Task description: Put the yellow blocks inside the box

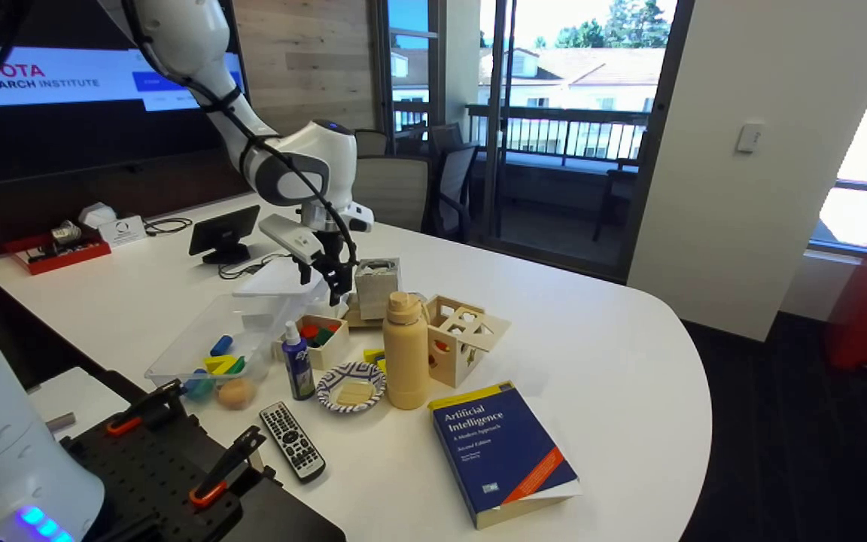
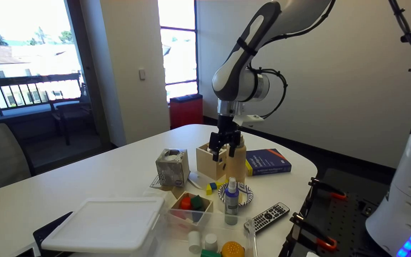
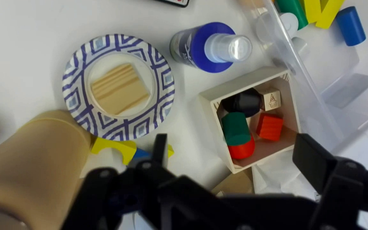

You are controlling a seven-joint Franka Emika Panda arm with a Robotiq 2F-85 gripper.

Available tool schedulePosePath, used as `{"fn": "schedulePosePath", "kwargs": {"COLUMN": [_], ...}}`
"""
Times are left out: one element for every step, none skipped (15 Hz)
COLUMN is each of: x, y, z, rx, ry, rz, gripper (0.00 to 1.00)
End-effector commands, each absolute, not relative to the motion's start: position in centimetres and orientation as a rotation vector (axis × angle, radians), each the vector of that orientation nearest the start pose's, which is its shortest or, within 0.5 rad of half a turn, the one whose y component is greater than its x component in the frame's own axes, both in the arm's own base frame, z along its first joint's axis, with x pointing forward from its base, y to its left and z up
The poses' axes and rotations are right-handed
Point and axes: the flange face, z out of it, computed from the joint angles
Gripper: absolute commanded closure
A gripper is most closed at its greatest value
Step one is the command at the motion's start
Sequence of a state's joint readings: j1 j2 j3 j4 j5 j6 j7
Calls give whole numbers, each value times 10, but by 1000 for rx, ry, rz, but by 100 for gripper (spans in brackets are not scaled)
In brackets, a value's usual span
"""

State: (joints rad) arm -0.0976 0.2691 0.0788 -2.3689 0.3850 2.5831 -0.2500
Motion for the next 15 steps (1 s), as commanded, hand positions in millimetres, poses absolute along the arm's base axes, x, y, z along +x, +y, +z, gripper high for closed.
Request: {"fn": "schedulePosePath", "kwargs": {"x": [513,518,523,527,534,538,544,550,555,561,567,574,580,588,594], "y": [1,5,10,14,17,21,24,26,27,27,26,23,20,15,13], "z": [186,178,171,165,157,151,144,137,130,124,119,113,108,103,100], "rx": [-2939,-2950,-2964,-2977,-2992,-3006,-3022,-3036,-3045,-3047,-3047,-3043,-3040,-3038,-3033], "ry": [127,126,121,114,103,95,85,81,86,97,112,138,166,205,243], "rz": [-61,-95,-132,-170,-208,-235,-258,-271,-274,-270,-266,-265,-266,-273,-276], "gripper": [0,0,0,0,0,0,0,0,0,0,0,0,0,0,0]}}
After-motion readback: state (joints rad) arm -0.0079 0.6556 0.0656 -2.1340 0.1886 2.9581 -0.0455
